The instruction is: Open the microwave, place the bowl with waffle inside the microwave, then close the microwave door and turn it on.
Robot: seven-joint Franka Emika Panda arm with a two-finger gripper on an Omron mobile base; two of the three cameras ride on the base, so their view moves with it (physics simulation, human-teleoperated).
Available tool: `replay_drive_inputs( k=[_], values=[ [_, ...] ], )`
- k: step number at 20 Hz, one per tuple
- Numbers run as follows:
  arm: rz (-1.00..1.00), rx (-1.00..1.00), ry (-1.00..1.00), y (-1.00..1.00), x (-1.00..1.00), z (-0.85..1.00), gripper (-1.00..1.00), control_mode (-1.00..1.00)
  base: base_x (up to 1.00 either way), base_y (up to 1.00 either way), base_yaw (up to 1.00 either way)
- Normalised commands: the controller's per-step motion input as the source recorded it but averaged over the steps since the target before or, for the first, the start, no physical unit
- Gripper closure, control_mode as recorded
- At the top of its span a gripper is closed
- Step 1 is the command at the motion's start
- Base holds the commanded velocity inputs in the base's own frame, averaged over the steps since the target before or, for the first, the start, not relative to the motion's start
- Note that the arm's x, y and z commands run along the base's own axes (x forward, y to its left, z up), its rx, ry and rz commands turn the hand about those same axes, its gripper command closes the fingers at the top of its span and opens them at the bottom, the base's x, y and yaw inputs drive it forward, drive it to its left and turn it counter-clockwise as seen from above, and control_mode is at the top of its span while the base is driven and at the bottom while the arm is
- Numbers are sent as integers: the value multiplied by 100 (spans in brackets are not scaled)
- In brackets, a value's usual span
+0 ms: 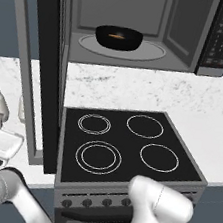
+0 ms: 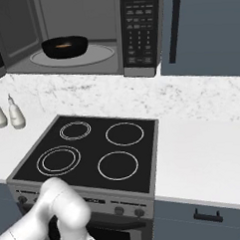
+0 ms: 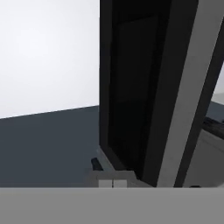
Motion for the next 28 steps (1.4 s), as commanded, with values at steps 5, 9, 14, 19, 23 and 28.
replay_drive_inputs(
  k=[5, 9, 14, 19, 23, 28],
  values=[
    [-22, 17, -27, -6, -8, 61, 100, -100, 0, 0, 0],
    [-25, 28, -25, -41, -5, 85, 100, -100, 0, 0, 0],
    [-25, 36, -27, -66, -2, 93, 100, -100, 0, 0, 0],
    [-23, 41, -23, -98, 0, 84, 100, -100, 0, 0, 0],
    [-22, 40, -16, -100, 0, 77, 100, -100, 0, 0, 0],
    [-14, 39, -6, -100, 0, 69, 100, -100, 0, 0, 0]
  ],
)
